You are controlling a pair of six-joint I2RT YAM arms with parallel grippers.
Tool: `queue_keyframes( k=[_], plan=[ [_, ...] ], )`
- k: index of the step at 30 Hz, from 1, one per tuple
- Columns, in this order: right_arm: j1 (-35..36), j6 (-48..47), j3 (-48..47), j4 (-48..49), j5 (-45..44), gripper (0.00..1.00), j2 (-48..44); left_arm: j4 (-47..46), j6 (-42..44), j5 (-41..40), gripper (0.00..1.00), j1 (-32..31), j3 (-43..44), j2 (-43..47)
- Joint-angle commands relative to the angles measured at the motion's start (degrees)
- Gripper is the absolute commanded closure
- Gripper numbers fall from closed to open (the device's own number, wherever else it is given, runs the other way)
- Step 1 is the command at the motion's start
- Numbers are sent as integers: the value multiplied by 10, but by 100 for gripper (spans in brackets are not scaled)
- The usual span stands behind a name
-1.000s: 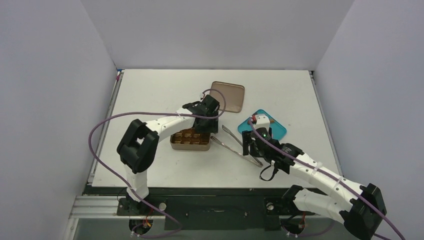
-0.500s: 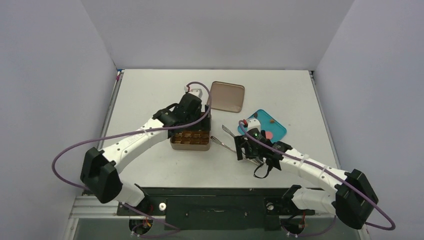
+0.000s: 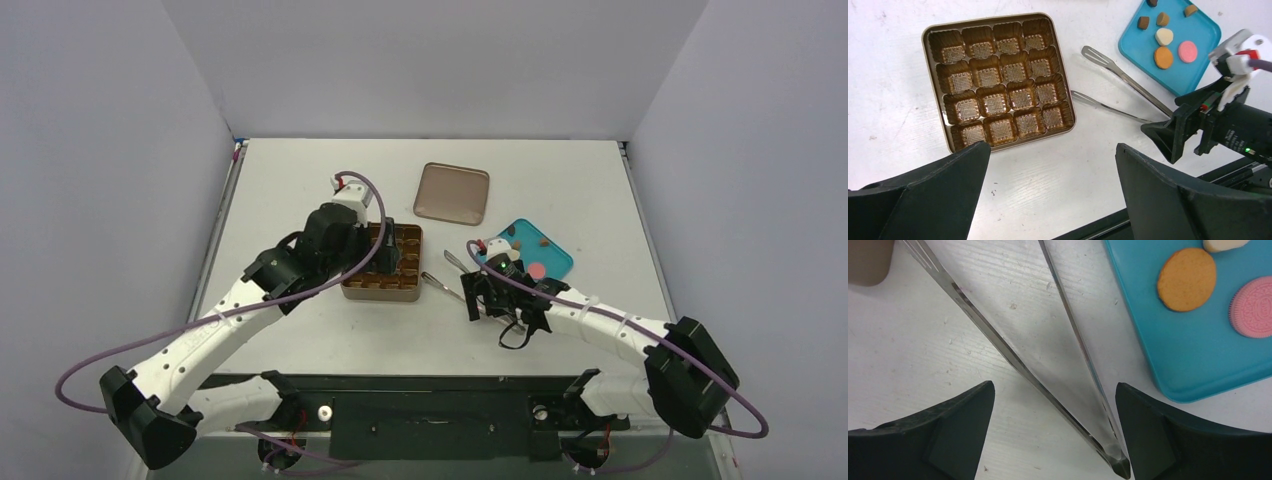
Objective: Pack the cookies
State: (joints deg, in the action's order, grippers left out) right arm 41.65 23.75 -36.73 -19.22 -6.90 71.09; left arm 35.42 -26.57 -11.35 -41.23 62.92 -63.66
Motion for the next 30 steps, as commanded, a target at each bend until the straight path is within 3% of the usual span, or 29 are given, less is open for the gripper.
queue_keyframes(
  k=[1,12,19,30],
  plan=[
    [-4,-15,-19,21,15,13,24,13,24,-13,3,1,-2,38],
    [-8,-13,-57,24,29,14,99,33,43,-21,3,4,-32,99],
    [12,13,-68,32,20,22,134,21,48,-23,3,9,-60,103],
    [75,131,-73,47,-84,38,152,18,50,-29,3,16,-75,112]
  ],
)
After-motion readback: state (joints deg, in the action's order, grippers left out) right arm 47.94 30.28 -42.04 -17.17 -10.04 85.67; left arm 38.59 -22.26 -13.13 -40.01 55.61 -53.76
